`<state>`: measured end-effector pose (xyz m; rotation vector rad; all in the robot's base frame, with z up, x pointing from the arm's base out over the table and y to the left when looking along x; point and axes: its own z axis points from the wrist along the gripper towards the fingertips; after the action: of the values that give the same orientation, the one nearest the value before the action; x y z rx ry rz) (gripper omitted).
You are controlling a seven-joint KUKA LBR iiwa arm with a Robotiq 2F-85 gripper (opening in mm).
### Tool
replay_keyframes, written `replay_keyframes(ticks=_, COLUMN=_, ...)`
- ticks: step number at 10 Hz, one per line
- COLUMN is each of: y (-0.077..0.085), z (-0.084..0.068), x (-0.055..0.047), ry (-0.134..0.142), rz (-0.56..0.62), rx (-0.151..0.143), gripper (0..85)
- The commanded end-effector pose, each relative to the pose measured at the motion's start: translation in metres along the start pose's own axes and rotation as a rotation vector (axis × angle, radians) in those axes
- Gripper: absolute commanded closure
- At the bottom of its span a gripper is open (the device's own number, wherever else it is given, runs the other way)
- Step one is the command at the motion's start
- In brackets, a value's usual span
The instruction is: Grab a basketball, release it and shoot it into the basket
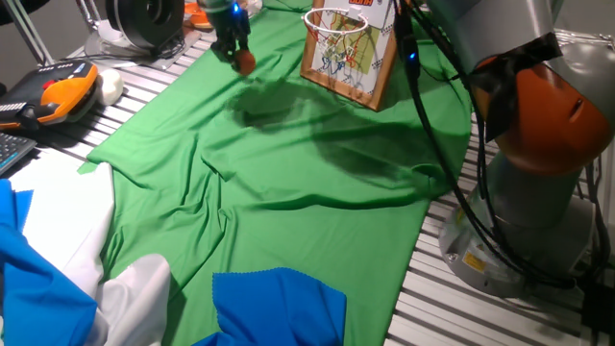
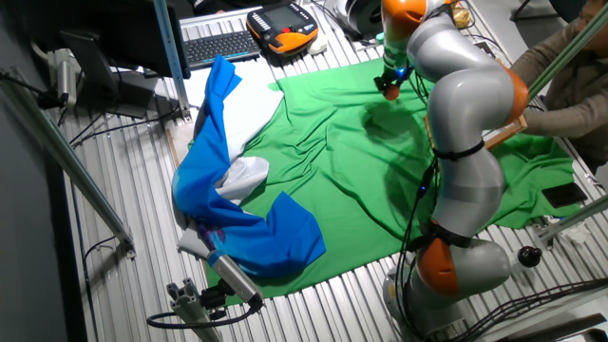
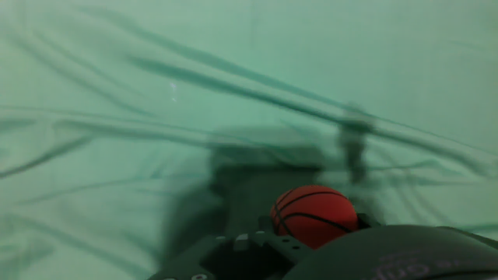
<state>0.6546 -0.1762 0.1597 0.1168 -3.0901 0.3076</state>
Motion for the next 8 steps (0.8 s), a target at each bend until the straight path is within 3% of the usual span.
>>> replay_keyframes(ticks=1, y=-0.0114, z=-0.0558, x=0.0093, ry=-0.002, rz=0.0, rx=0.009, gripper=85.0)
replay_keyframes(ticks=2, y=-0.0109, z=-0.0608, x=0.0127, ry=-0.001, rz=0.008, rx=0.008, gripper=85.0)
replay_keyframes(ticks=6, y=-0.002, z=-0.0594, x=0.0081, ry=0.018, rz=0.073, rx=-0.01, gripper=85.0)
replay_keyframes(ticks=8, y=-0.002, z=-0.0594, x=0.0081, ry=-0.026, rz=0.119, rx=-0.009, gripper=85.0)
